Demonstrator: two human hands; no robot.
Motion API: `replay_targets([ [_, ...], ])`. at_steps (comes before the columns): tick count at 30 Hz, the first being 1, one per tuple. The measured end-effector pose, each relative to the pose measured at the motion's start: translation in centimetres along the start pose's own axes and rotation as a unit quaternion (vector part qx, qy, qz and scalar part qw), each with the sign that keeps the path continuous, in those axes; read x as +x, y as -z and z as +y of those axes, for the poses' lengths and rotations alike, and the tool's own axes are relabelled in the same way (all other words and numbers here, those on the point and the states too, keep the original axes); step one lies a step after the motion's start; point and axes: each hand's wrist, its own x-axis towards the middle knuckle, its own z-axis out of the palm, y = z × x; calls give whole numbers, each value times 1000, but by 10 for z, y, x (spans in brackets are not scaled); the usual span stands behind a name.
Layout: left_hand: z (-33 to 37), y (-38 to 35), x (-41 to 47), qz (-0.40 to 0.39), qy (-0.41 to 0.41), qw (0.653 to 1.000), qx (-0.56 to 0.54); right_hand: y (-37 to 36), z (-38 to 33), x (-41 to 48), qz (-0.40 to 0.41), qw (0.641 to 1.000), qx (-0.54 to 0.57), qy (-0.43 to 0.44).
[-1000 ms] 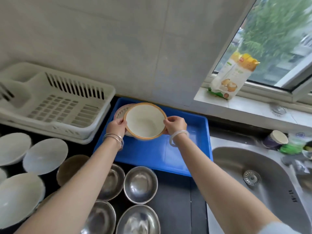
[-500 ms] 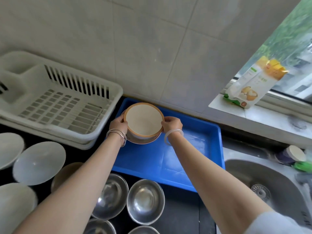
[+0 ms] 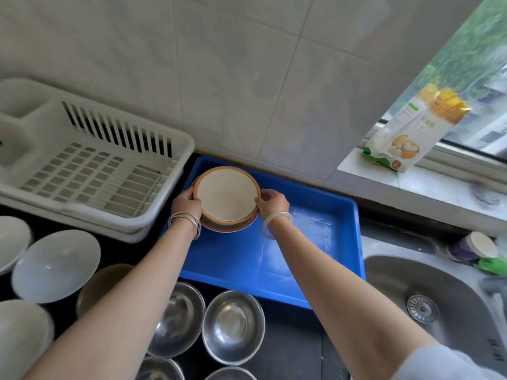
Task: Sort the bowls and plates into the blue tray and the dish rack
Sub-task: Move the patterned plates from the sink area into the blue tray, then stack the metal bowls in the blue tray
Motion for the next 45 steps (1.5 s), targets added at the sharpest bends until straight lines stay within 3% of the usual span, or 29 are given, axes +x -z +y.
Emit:
replay_targets([
  [4,2,4,-9,4,-5,1000,-28,7,0,-6,-19,1000,12,-8],
  [9,-1,26,-44,-49,23,998,-23,29,4,-41,-10,999,39,35],
  [13,-13,41,-105,-85,52,995,-22,49,21,-92,-91,990,101,34],
  [17,-39,57,-172,-141,94,985,32,61,62,-138,-154,984,87,6],
  [24,-93,79,-232,-158,62,962,215,53,144,-178,-127,986,-101,-31],
  [29,-107,72,-242,-210,70,934,282,38,153,-181,-137,986,-59,-76],
  [36,-109,66,-241,-202,37,911,357,45,147,-180,-130,984,-21,-116],
  [45,-111,66,-235,-197,23,916,349,76,136,-191,-136,982,22,-127],
])
